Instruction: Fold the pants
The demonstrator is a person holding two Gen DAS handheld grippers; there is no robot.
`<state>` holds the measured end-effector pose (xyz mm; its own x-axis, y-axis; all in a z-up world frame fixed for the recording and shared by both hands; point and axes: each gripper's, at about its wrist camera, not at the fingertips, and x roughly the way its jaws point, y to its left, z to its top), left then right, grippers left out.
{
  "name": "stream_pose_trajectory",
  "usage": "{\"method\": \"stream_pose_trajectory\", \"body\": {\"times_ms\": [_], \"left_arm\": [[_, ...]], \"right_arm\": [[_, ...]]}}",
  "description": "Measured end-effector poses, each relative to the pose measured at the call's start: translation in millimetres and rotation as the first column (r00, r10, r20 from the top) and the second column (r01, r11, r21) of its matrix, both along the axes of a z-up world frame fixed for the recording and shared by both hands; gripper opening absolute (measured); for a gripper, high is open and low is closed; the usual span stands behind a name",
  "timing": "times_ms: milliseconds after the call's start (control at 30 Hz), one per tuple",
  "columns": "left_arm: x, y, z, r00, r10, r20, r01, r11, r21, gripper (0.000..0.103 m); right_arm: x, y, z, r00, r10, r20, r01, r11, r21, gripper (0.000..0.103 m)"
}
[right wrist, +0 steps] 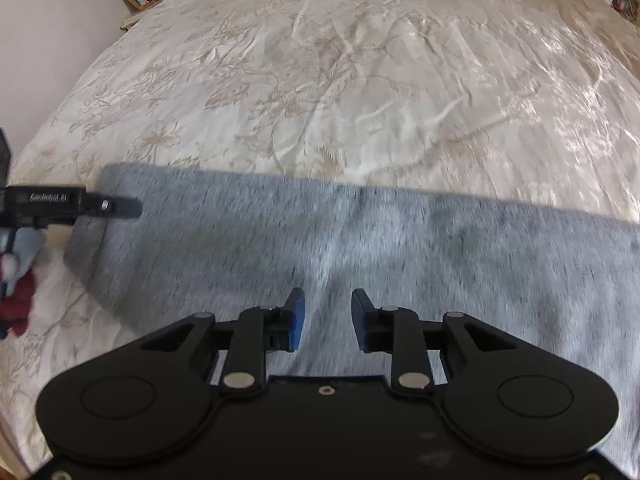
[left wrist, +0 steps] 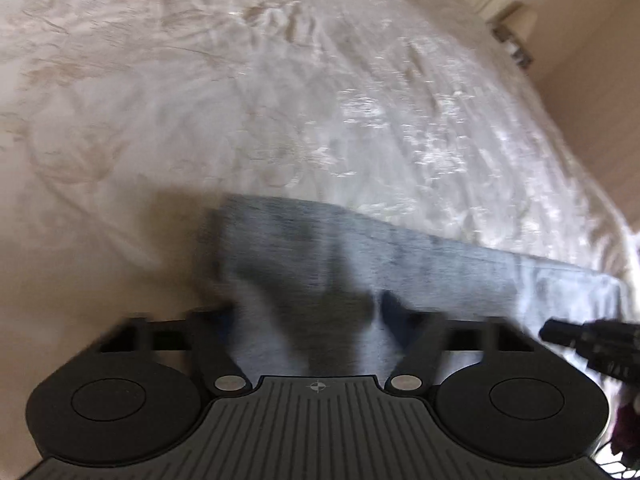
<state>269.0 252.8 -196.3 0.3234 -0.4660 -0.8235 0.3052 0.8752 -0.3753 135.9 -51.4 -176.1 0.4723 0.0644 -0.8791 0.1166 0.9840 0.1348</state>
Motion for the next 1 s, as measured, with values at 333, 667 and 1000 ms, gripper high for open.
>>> {"method": "stream_pose_trajectory", "body": {"times_ms": [333, 667, 1000], "left_arm": [[-1, -10, 30, 0.998, 0.058, -0.028, -0.059, 0.996, -0.063, 0.023], [-21, -56, 88, 0.999, 0.045, 0.013, -0.041, 0.976, -0.213, 0.023], [-67, -166, 118, 0.998, 0.004, 0.059, 0.011, 0.967, -0.253, 0.023]], "right_arm": [[72, -15, -48, 0.996, -0.034, -0.083, 0.032, 0.999, -0.025, 0.003], [10, -20, -12, 1.0, -0.024, 0.02, 0.022, 0.997, 0.073, 0.008], [-54, -19, -27, 0.992, 0.125, -0.004, -0.121, 0.966, 0.228, 0.012]]}}
